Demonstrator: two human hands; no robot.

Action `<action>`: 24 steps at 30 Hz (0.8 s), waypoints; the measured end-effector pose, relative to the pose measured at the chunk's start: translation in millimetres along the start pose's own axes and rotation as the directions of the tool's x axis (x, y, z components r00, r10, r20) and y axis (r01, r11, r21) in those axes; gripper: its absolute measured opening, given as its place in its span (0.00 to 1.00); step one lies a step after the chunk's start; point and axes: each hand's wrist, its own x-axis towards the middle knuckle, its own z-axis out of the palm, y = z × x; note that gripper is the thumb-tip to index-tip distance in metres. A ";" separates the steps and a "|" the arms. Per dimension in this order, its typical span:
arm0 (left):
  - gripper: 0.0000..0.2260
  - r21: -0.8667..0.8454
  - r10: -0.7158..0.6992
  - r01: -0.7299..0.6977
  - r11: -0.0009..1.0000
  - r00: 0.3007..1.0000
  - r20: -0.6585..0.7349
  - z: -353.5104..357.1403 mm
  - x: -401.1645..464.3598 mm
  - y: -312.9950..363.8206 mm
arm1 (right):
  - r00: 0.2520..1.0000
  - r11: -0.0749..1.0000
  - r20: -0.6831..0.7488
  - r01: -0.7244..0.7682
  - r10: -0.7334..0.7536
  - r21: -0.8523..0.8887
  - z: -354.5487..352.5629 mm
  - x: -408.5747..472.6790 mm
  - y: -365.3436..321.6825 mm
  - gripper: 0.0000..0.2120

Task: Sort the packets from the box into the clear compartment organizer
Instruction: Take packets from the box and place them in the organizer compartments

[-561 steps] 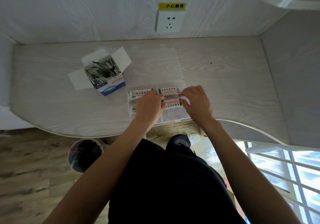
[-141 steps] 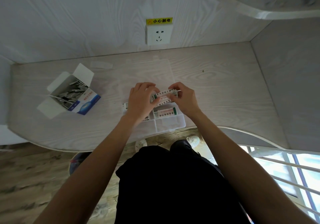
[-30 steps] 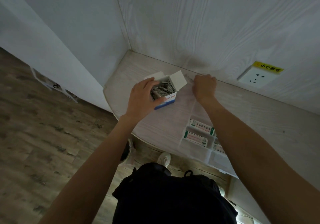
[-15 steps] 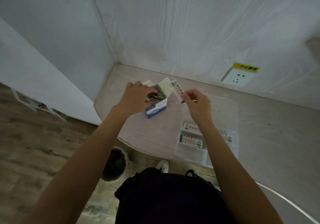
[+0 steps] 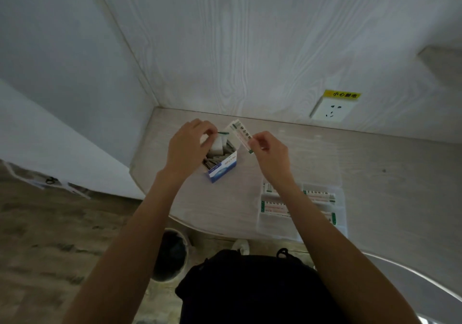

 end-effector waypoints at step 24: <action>0.13 -0.823 -0.269 0.567 0.028 0.797 0.540 38.7 -33.8 128.3 | 0.966 0.823 -0.020 -0.209 0.258 0.528 -28.7 -57.7 6.5 0.06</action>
